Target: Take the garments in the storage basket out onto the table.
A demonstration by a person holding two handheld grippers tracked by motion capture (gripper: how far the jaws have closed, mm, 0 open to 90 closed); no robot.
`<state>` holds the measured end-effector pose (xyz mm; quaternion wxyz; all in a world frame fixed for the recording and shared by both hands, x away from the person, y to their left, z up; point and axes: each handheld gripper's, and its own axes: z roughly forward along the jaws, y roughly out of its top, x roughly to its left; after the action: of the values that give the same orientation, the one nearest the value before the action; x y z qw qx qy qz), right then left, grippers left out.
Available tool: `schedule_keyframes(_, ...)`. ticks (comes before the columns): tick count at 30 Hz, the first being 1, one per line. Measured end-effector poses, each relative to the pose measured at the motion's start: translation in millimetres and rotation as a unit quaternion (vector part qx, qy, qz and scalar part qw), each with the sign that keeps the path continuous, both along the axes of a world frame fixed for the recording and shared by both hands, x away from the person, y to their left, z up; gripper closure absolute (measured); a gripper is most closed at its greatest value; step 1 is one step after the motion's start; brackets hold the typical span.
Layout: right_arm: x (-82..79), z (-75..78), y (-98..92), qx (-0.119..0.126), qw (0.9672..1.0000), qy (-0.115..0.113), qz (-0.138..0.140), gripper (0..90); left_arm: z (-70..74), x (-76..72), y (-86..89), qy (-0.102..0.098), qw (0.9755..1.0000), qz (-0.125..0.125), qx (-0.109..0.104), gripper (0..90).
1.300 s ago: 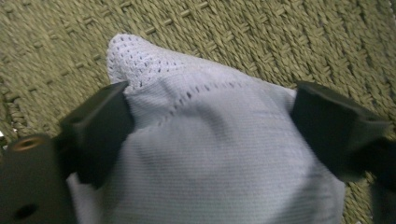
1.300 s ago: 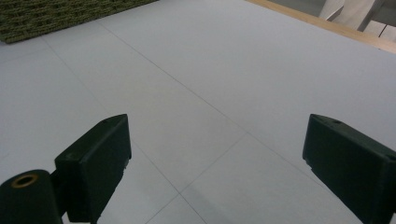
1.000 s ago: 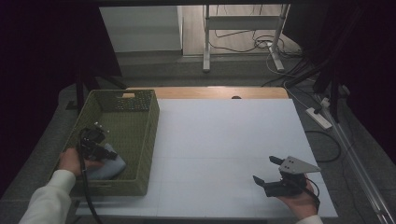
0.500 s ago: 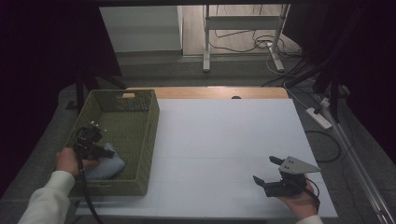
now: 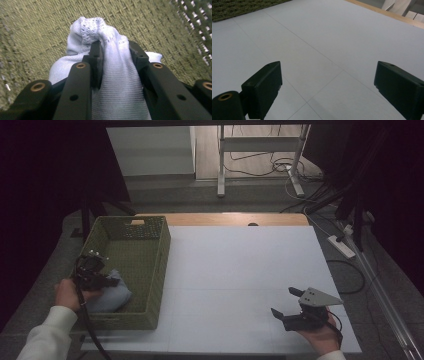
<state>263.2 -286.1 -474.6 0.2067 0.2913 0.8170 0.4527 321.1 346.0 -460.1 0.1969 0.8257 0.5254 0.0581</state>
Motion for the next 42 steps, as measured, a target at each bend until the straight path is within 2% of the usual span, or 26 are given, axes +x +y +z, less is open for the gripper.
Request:
schedule_keyframes(10,-0.2,0.1,0.0,0.001,1.0000,-0.002,-0.001,8.2,13.0,-10.6,4.0,-0.048,0.9988,0.005,-0.013,70.7)
schedule_keyframes(20,0.1,-0.1,-0.3,0.000,1.0000,-0.003,-0.002,8.2,18.3,-23.0,12.6,-0.091,0.9948,0.015,-0.043,71.6)
schedule_keyframes(31,-0.1,-0.1,-0.6,-0.001,1.0000,-0.003,-0.004,8.2,23.1,-29.1,13.5,-0.115,0.9916,0.025,-0.053,72.0)
schedule_keyframes(38,-0.1,-0.3,-0.6,-0.002,1.0000,-0.003,-0.004,8.2,28.6,-34.2,14.2,-0.137,0.9878,0.036,-0.064,72.1)
schedule_keyframes(42,-0.2,-0.6,-0.8,-0.002,1.0000,-0.002,-0.005,8.2,31.5,-35.9,14.6,-0.146,0.9852,0.042,-0.080,72.2)
